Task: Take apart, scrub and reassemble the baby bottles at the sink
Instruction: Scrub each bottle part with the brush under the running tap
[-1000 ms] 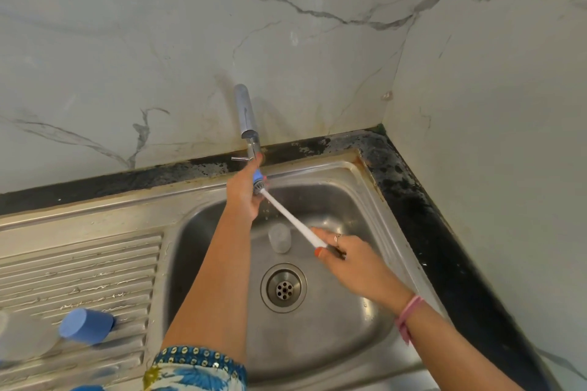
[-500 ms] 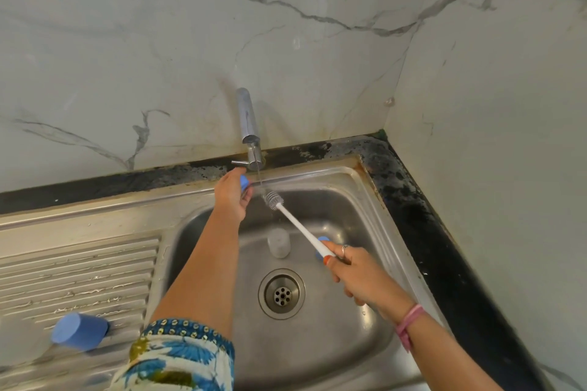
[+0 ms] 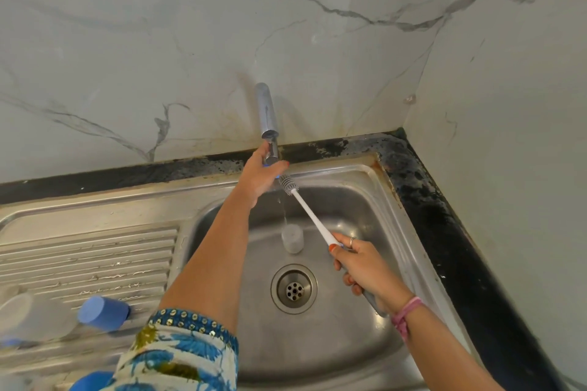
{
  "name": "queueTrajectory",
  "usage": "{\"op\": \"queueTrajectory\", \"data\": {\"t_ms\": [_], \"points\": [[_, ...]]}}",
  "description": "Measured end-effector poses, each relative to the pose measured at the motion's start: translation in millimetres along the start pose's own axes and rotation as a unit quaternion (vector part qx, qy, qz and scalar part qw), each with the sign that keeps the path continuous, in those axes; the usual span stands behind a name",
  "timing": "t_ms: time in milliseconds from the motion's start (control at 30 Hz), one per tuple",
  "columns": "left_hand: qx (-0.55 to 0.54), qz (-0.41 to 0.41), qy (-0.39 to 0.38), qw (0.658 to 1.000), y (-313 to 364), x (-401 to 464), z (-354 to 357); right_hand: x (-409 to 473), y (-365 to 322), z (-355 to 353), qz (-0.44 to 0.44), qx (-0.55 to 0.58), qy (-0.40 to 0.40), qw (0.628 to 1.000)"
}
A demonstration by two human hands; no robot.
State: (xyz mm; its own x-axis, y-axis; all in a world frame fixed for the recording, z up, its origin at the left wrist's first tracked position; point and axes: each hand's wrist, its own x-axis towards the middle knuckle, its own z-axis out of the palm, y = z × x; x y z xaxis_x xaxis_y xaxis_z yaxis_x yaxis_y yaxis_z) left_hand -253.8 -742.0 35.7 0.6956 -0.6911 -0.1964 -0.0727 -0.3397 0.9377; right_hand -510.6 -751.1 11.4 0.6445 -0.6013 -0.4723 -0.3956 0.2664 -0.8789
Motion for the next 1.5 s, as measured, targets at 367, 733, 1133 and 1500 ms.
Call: {"op": "queueTrajectory", "data": {"t_ms": [367,733,1133,1500], "points": [[0.000,-0.098,-0.012,0.995,3,-53,-36,-9,4,11,-0.110,-0.211,0.027,0.971],[0.181,-0.066,0.069,0.979,-12,-120,-126,-27,0,82,-0.137,-0.228,0.005,0.964],[0.446,-0.061,0.092,0.888,-18,-163,-337,-37,-33,209,-0.153,-0.077,0.012,0.985],[0.439,-0.053,0.054,0.895,-128,-155,-399,-47,-27,281,-0.124,-0.055,0.056,0.989]]}}
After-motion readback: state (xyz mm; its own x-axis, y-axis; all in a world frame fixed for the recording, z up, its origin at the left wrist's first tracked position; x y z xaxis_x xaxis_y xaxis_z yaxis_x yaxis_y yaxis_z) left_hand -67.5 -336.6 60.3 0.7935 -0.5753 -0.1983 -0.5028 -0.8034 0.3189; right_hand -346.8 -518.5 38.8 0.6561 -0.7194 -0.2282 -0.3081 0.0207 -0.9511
